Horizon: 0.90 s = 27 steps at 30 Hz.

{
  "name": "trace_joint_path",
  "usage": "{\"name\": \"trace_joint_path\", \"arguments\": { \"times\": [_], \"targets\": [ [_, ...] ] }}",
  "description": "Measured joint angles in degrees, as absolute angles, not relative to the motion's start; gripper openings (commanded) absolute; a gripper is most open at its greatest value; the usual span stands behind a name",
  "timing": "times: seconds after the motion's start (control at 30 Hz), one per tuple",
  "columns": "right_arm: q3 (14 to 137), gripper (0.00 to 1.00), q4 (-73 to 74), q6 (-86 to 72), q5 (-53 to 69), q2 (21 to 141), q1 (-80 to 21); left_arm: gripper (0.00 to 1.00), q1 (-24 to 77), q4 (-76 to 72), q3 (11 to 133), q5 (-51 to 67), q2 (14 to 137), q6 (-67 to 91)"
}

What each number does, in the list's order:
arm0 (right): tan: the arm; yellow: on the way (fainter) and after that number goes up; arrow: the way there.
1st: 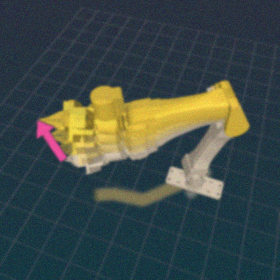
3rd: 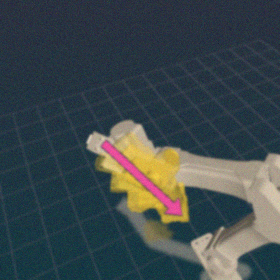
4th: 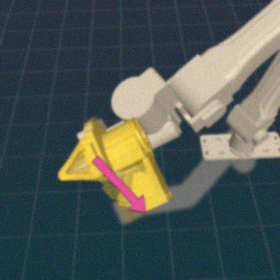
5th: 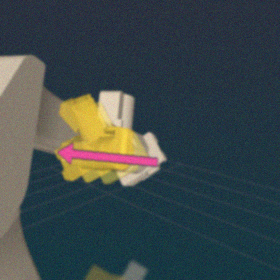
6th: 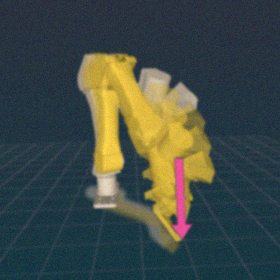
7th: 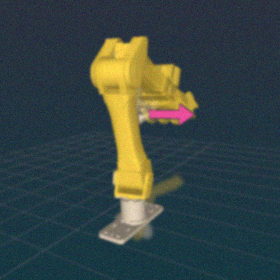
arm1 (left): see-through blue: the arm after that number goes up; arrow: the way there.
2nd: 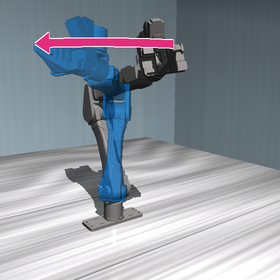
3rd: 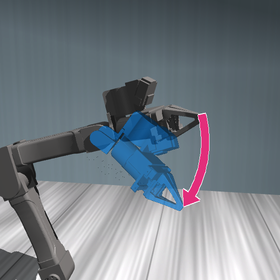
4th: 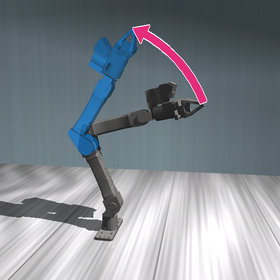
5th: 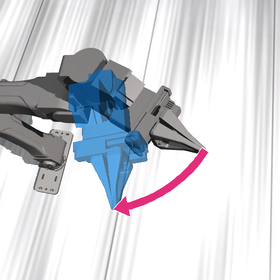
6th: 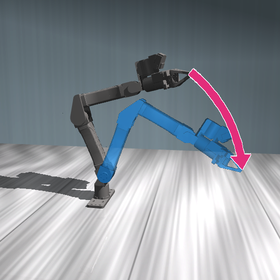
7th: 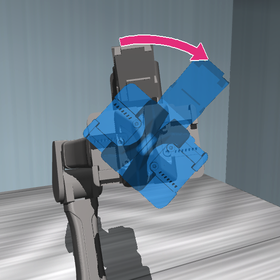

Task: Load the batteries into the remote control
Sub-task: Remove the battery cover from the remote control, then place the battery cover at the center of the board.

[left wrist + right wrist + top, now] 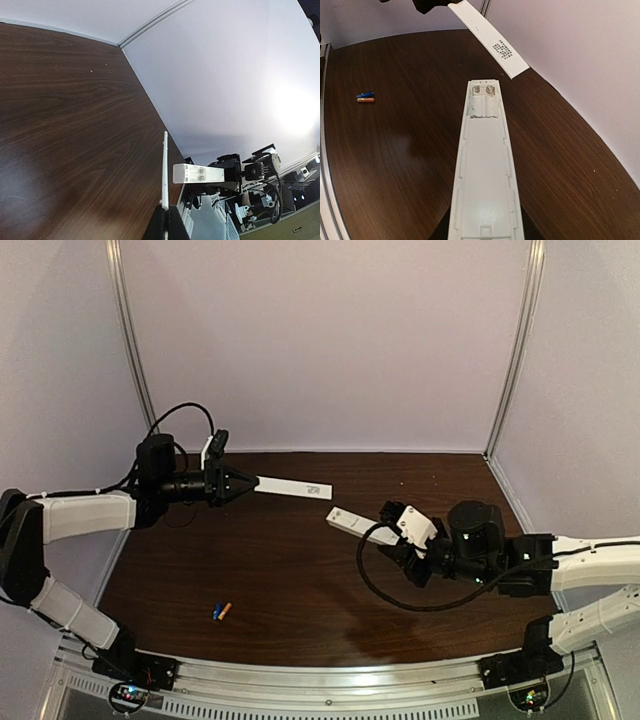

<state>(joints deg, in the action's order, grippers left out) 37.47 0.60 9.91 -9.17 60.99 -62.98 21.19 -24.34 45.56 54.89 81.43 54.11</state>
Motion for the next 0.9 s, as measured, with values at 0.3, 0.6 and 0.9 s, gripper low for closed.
{"name": "trace_joint_path", "arguments": {
  "times": [0.3,0.6,0.9],
  "targets": [
    [36.27,0.0,0.56,8.6,-7.25,58.41,-62.98,0.0,18.09,-26.3,39.48,51.0,84.86,55.33],
    [37.71,0.0,2.63,9.54,-0.71,58.96,-62.98,0.0,17.93,-22.63,39.09,47.53,93.69,52.56],
    [39.4,0.0,3.92,10.57,2.37,60.27,-62.98,0.44,17.93,-21.26,37.82,45.78,99.57,51.11]
  ]
}}
